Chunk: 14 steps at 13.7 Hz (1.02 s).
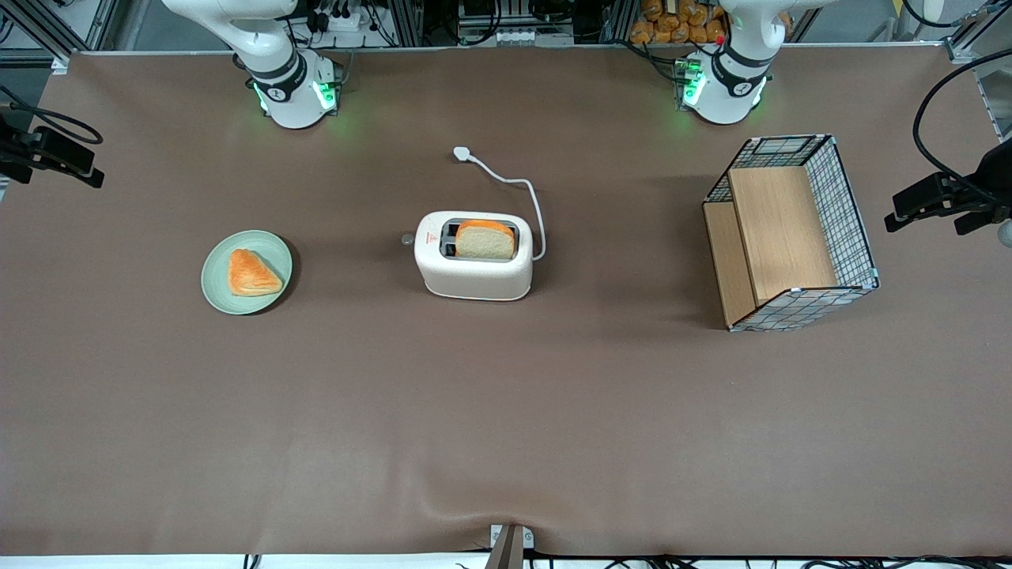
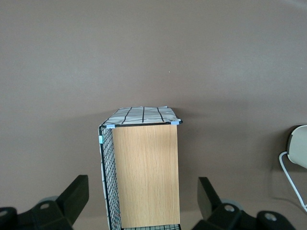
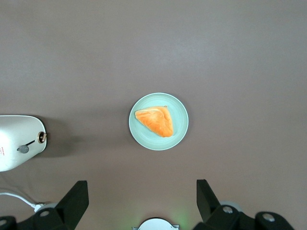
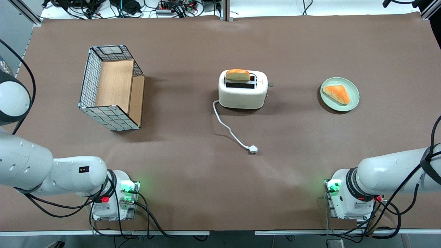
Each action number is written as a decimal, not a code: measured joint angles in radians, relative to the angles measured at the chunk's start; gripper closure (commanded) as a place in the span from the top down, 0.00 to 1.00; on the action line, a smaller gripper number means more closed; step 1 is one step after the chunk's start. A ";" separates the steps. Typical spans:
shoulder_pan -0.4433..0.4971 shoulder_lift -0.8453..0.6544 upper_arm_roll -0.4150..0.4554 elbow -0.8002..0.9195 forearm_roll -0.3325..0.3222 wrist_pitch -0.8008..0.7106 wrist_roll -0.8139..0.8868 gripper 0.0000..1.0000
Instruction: Press toaster button with right arm
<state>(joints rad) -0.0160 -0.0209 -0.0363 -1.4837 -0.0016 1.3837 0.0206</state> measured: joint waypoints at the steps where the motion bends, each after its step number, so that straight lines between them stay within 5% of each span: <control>1: 0.000 0.000 0.000 0.000 0.000 0.000 0.001 1.00; 6: 0.000 0.005 0.000 0.000 0.016 0.000 0.002 1.00; 14: 0.033 0.149 0.003 -0.035 0.209 -0.053 0.005 1.00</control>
<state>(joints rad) 0.0165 0.1286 -0.0336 -1.5190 0.2077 1.3309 0.0260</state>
